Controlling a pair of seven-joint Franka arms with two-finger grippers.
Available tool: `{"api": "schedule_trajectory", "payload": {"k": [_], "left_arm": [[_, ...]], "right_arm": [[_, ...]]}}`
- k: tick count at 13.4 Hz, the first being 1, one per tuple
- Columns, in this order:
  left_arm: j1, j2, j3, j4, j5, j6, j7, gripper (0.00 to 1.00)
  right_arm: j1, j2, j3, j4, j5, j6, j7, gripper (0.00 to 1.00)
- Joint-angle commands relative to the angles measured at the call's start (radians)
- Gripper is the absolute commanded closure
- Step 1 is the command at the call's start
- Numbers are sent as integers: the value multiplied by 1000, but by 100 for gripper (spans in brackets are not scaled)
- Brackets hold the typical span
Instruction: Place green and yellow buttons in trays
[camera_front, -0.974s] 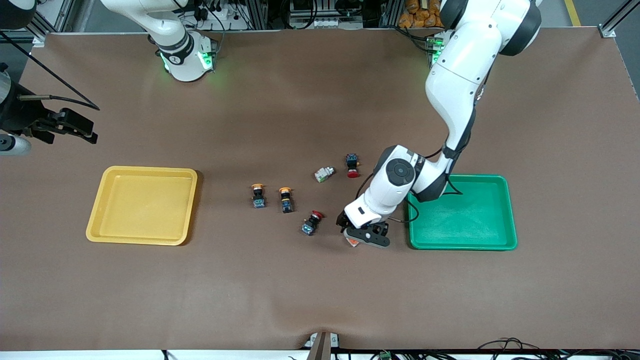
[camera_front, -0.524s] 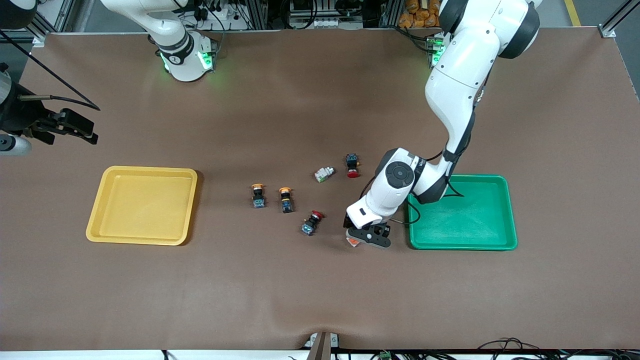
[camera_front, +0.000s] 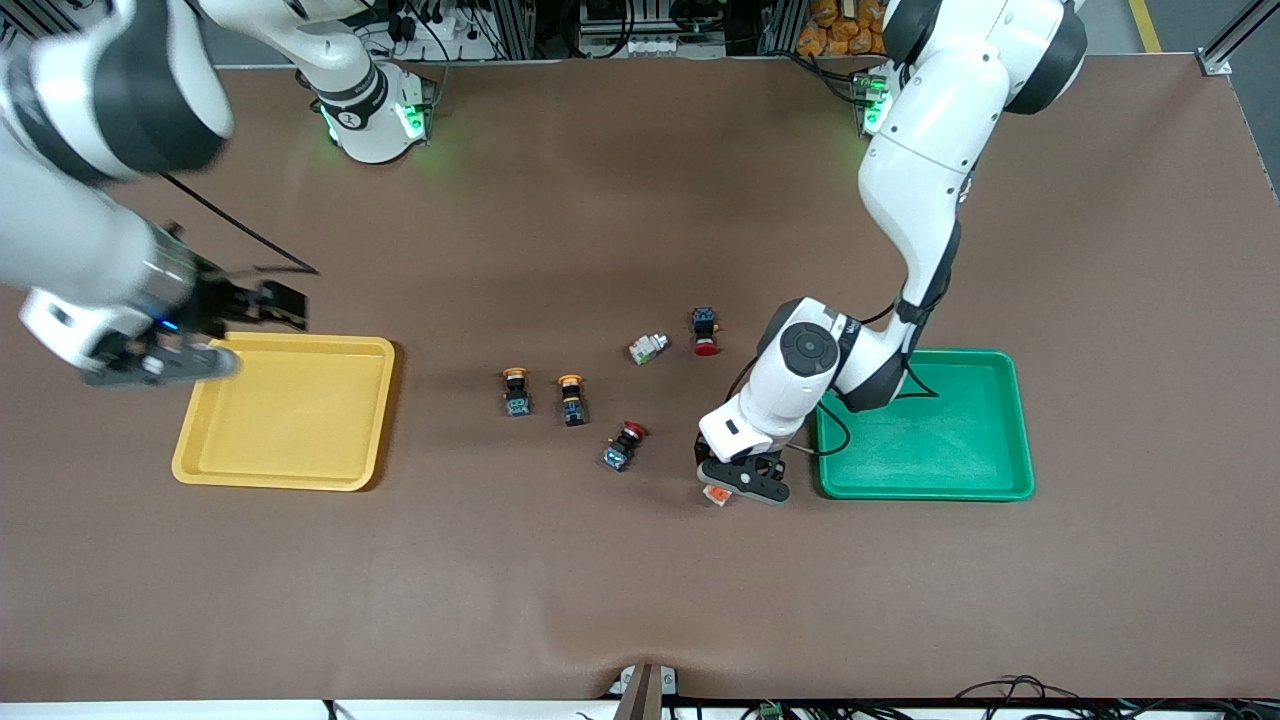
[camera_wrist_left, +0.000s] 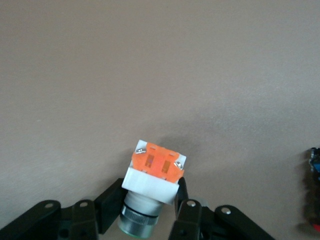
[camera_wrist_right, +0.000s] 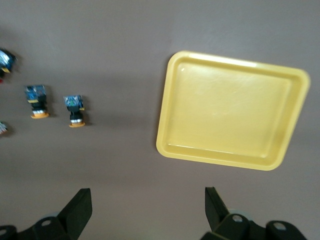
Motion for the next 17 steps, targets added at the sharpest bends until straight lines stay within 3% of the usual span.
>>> {"api": "schedule_trajectory", "payload": {"k": [1,5,10,11,12,13,17], "left_arm": [[52,-113,1,-36,23,-146,5,100],[218,-236,-10,-226,23,-217,40,100],[270,-219,-10,-271,18,-219,48,100],[270,-218,-10,-272,18,-219,46,81],[272,-216,-10,-272,18,-220,43,34],[273,-216,-10,-280,12,-220,42,0],[273,-233,-10,-292,12,-237,40,0]], "right_arm": [[57,104,-8,12,10,46,10,0],[112,263,-8,-34,86,260,13,0],[186,405,-8,-57,194,455,76,0],[210,405,-8,-81,194,483,111,0],[221,405,-8,-103,194,506,139,0],[232,405,-8,-126,194,532,144,0],[267,406,-8,-196,194,609,145,0]]}}
